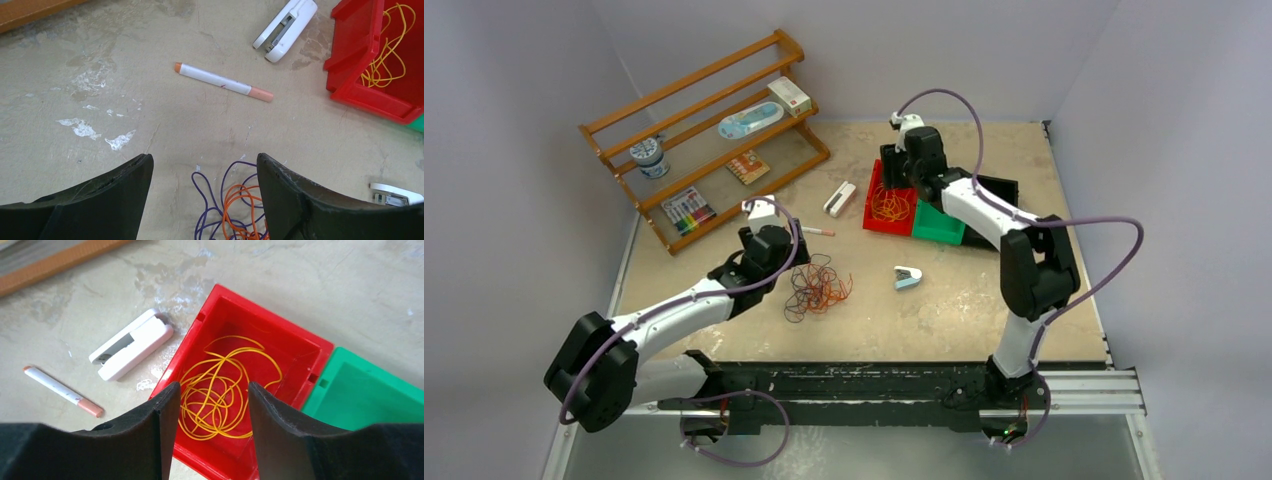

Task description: Untangle the cables

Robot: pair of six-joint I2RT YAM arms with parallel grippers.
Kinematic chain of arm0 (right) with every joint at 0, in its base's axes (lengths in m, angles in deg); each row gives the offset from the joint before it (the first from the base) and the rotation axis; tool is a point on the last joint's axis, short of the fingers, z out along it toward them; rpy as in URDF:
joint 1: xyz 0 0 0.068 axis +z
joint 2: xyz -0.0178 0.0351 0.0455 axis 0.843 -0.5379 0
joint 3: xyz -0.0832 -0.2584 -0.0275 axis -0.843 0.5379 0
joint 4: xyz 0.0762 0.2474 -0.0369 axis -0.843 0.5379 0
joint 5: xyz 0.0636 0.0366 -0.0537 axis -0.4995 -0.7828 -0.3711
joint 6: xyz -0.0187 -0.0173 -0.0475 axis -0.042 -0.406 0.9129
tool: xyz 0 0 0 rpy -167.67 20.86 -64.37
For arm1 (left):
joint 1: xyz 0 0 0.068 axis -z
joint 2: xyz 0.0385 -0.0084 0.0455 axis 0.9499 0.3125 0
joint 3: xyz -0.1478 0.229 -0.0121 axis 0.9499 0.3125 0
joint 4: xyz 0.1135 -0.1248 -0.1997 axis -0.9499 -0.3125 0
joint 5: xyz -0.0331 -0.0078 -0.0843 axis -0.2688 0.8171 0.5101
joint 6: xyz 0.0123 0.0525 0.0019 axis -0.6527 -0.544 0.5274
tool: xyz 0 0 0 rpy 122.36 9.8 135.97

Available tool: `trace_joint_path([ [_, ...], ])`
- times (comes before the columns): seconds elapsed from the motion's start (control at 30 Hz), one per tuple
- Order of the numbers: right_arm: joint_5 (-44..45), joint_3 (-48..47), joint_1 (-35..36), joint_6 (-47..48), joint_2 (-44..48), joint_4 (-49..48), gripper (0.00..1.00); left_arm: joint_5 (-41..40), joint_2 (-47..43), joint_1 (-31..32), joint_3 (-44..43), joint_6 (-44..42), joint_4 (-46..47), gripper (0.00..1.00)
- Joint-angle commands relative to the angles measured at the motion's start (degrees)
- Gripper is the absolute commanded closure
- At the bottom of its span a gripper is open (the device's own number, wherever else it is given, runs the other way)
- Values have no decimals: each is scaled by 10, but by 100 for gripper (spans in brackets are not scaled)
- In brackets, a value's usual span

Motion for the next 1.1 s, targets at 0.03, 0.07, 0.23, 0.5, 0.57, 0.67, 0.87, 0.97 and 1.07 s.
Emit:
trace_joint_path([
  [0.03,19,15,1,14,67,-2,44,7,-18,-2,-34,3,-18,25],
  [0.07,14,21,1,19,79,-5,44,15,-20,-2,-35,4,-23,25],
  [0.23,-94,84,6,11,149,-20,44,92,-19,-2,-22,7,-22,26],
  [0.5,-148,183,90,-66,210,-50,45,155,9,-3,-6,5,-28,28],
  [0.57,-145,198,116,-78,209,-57,44,163,17,-2,-9,1,-34,28],
  [0.67,-149,225,130,-93,205,-73,44,164,30,-3,-11,-1,-44,28],
  [0.87,-136,246,132,-99,197,-80,44,199,69,-1,-9,1,-31,39],
  [0.97,-128,246,132,-97,194,-79,44,211,93,-2,-22,-5,-21,51],
  [1.07,-122,248,132,-97,196,-78,44,196,120,-2,-61,-35,-42,69],
])
